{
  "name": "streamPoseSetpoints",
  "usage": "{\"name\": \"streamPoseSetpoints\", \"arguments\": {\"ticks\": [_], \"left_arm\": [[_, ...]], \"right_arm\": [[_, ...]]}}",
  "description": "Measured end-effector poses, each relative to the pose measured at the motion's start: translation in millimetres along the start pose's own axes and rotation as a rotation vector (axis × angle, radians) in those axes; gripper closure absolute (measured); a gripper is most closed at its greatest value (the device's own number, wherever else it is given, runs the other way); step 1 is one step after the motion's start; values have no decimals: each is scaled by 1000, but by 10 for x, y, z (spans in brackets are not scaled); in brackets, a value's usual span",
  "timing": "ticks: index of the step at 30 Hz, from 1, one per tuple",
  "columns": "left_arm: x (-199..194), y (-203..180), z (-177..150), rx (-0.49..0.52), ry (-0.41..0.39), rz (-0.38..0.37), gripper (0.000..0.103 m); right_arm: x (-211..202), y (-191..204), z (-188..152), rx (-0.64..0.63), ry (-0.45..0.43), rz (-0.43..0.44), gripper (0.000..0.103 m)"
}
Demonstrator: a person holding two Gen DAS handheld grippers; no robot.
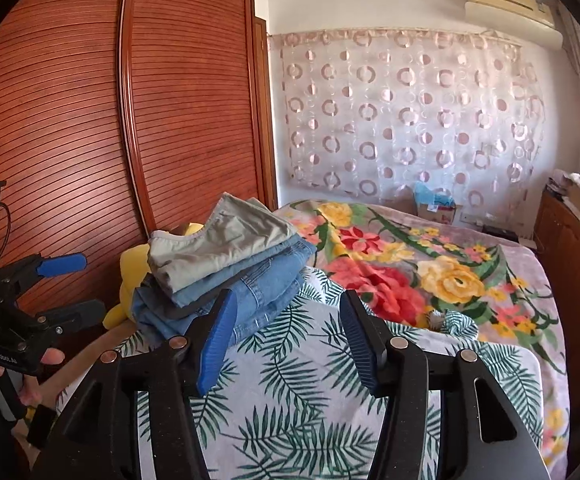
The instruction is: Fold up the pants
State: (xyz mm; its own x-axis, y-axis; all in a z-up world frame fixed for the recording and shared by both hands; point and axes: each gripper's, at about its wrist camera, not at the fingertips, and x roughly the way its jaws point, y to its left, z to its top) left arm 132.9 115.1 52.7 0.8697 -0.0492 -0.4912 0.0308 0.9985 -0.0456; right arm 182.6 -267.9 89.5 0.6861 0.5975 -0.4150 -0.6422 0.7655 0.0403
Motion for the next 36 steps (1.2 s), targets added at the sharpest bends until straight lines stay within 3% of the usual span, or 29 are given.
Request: {"name": "streamPoseSetpoints", "arguments": {"ticks": [5, 14, 21, 25, 27, 36], "left_arm": [[-166, -170, 1, 35, -27, 12, 0], [-233, -373, -63, 30, -5, -36, 0], [-224, -619, -159, 21, 7, -94, 0], [-224, -826, -198, 50, 12, -92, 0], [-238, -910, -218, 56, 14, -102, 0], [-399, -1177, -201, 73, -3, -109, 0]], "right_arm": [[-274, 45, -105, 26, -26, -31, 38], [-578, 158, -281, 57, -46, -104, 28], [-744, 206, -453, 91, -52, -156, 28], [-802, 201, -500, 103, -32, -188, 26], [-825, 193, -498, 113, -24, -214, 18], [-1014, 294, -485, 149, -31, -253, 17]]}}
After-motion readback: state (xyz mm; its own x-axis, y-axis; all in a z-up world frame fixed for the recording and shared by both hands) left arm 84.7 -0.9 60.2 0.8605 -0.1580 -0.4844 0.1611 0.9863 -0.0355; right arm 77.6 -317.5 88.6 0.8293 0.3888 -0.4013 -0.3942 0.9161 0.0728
